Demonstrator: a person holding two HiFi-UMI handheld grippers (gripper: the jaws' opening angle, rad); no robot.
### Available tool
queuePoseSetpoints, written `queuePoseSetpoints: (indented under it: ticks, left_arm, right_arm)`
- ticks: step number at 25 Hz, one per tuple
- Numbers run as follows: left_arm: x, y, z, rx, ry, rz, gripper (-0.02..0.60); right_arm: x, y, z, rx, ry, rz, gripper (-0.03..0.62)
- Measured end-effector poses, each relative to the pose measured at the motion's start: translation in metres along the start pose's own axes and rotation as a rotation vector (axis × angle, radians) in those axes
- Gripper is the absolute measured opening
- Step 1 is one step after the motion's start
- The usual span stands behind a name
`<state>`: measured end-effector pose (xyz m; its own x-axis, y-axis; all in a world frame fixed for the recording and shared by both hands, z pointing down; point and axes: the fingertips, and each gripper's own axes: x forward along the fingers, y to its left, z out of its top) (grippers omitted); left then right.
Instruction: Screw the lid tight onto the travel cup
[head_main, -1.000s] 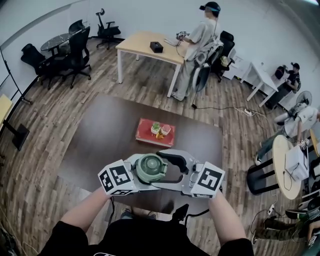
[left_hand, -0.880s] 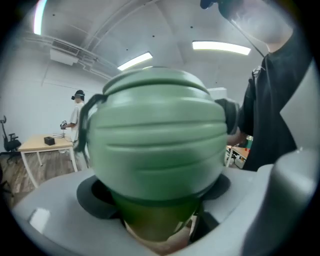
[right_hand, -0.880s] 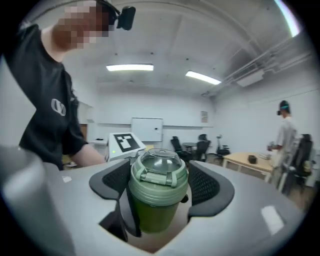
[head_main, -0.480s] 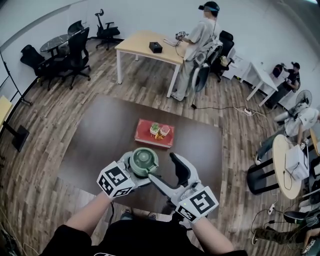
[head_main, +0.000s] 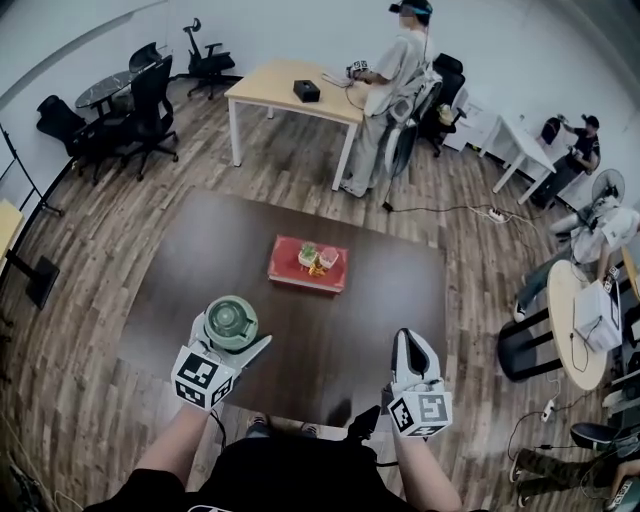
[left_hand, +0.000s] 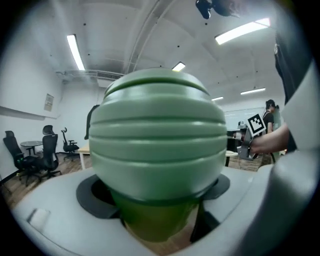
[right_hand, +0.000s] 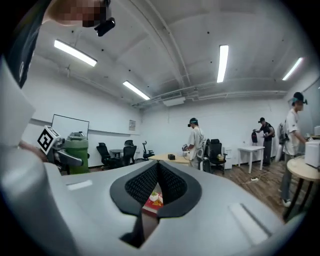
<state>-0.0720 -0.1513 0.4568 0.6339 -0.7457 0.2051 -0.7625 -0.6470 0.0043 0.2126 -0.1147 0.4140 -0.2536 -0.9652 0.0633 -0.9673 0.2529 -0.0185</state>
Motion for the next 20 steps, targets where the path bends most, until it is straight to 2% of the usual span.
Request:
queuePoseSetpoints:
  ticks: [5,10,20]
  left_arm:
    - [-0.012,0.016,-0.021,-0.039,0.033,0.074,0.423]
    - [-0.018,0.025,-0.029,-0.043,0.047,0.111,0.423]
    - [-0.018,0.031,-0.034,-0.05,0.038,0.14,0.423]
  right_arm:
    - [-0.003,-0.025,-0.039,0.022,0.069,-0.08,0.006]
    - [-0.005,-0.034,-0.045,-0.037,0.055,-0.146,0.006]
    - [-0.005,-0.039,-0.044,-0.072,0.04,-0.166,0.006]
